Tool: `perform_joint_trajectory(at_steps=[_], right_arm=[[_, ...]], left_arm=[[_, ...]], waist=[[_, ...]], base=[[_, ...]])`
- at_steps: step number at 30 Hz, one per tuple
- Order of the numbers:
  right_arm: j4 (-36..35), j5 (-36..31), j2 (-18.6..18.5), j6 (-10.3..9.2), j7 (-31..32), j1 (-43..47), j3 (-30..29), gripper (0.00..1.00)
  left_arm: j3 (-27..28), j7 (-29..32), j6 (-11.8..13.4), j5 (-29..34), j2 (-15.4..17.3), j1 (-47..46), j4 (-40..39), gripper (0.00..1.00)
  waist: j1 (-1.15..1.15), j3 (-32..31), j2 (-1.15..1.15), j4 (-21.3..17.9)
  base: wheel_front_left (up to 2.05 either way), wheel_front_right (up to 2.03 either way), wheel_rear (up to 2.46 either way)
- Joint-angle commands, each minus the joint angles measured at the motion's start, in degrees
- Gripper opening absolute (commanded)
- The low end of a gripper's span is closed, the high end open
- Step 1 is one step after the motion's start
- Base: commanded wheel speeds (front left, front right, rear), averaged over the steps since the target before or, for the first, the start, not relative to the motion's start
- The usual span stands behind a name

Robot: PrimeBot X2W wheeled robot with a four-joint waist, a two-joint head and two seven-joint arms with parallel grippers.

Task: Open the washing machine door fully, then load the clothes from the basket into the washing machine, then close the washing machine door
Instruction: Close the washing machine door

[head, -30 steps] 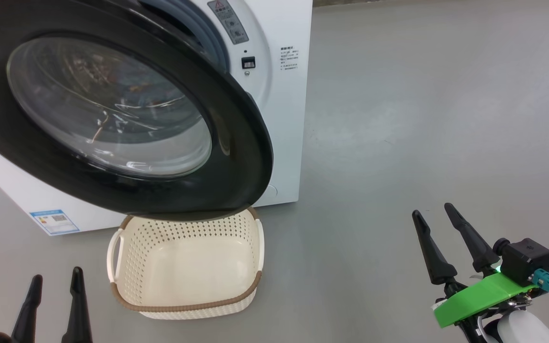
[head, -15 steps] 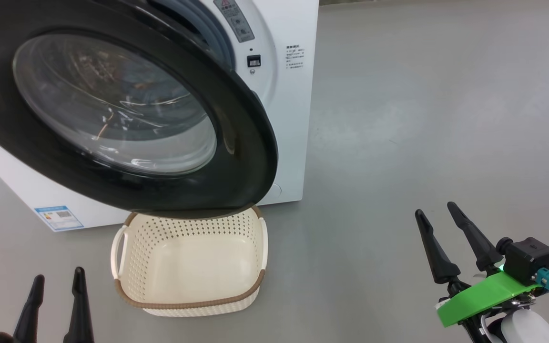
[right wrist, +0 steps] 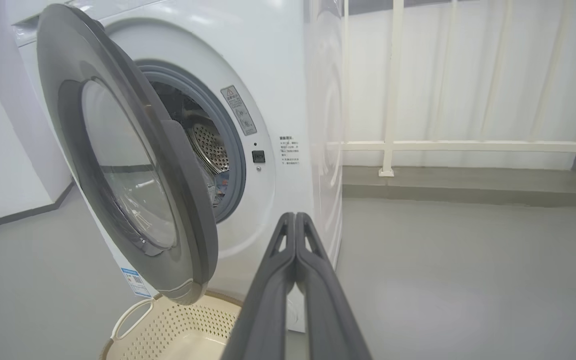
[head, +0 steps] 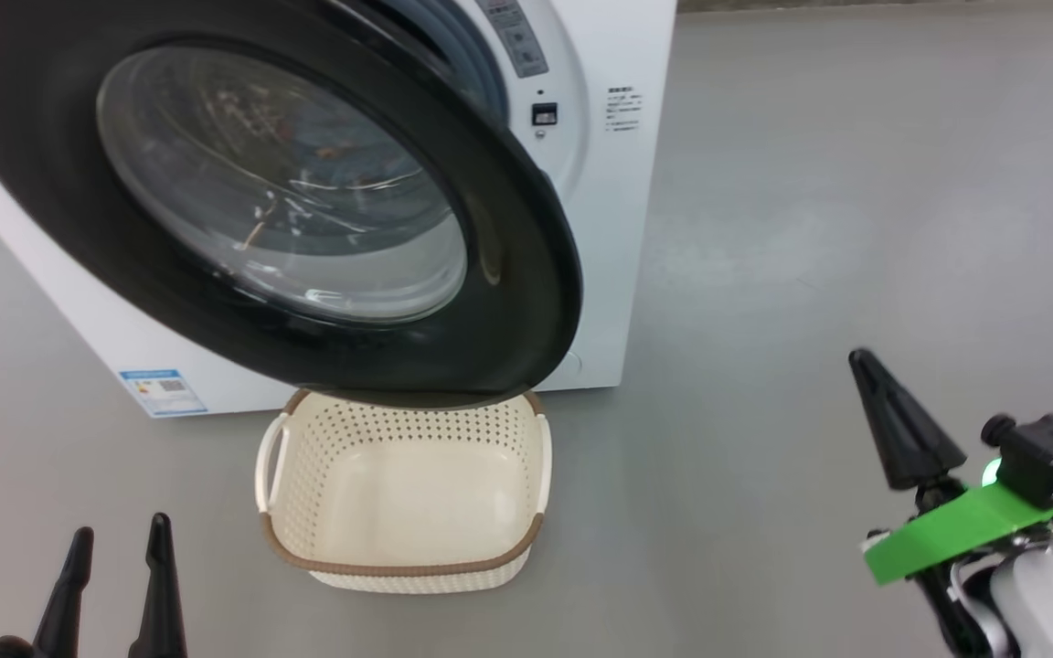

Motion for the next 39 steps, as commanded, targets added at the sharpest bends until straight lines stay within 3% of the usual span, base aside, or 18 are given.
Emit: perform_joint_trajectory(at_steps=[1,14,26,39], right_arm=[[-1.7,-0.8,-1.7,0.42,-0.5,-2.5,0.1,0.0],[-3.7,-1.0,-3.6,0.42,-0.5,-10.1,0.1,0.0],[-2.1,-0.5,-4.0,0.42,-0.5,-18.4,9.6,0.0],[2.9,1.6,-5.0,0.42,-0.5,-27.2,21.7,0.0]], left_arm=[[1.8,-0.4,-0.1,0.1,1.2,-1.8,-0.8,1.0],[0.9,-0.4,-0.1,-1.0,1.9,-2.9,-0.1,1.0],[-0.2,-0.4,-0.1,-1.2,1.2,-3.9,0.3,1.0],[-0.6,-0.4,-0.1,-1.3,1.1,-4.9,1.0,1.0]], waist=[[0.0,0.0,0.0,1.5],[0.0,1.0,0.0,8.9],[0.0,2.3,0.0,14.8],[0.0,3.3,0.0,18.5]], base=[[0.0,0.0,0.0],[0.0,0.0,0.0],[0.0,0.0,0.0],[0.0,0.0,0.0]])
